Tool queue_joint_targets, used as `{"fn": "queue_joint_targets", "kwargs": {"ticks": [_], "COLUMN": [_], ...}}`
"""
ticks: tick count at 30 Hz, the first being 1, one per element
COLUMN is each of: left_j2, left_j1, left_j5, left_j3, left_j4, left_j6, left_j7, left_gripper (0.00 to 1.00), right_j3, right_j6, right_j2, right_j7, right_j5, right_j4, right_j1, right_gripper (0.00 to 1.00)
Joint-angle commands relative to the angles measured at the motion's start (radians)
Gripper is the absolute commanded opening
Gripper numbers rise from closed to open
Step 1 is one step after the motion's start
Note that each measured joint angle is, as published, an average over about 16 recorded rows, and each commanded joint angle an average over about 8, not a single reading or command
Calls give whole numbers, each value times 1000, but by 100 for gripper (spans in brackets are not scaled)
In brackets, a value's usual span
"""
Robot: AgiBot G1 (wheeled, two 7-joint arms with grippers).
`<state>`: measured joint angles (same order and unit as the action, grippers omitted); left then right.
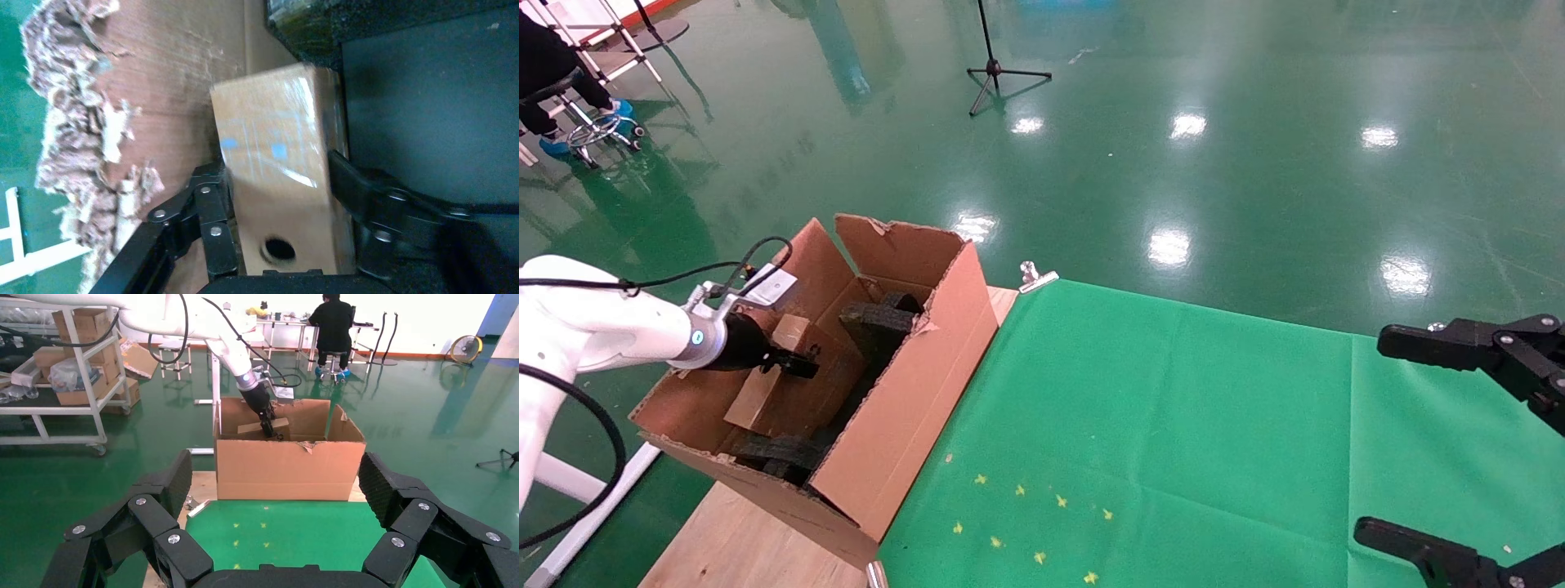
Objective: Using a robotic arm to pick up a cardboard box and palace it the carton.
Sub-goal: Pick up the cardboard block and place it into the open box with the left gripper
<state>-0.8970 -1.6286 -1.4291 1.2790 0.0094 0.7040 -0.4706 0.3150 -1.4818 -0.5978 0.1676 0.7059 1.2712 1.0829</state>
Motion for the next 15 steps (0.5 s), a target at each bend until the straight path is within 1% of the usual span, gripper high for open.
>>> {"fn": "queue_joint_targets", "kwargs": {"ticks": [1,11,15], "left_j2": [1,4,26], "left_j1": [-1,-7,-29], "left_j5": [-1,0,23], "left_j3": [0,-1,-17], "left_j4": [0,-2,-31], "left_j6": [2,13,37], "left_j7": [0,3,23], "left_gripper": [100,100,100], "right_j3": [0,0,0], "right_j6": [0,0,0], "right_j2": [0,0,0], "right_j7": [0,0,0], "right_j5": [0,0,0], "right_j4": [0,0,0], "right_j1": [0,0,0], "right_gripper": [100,100,100]}}
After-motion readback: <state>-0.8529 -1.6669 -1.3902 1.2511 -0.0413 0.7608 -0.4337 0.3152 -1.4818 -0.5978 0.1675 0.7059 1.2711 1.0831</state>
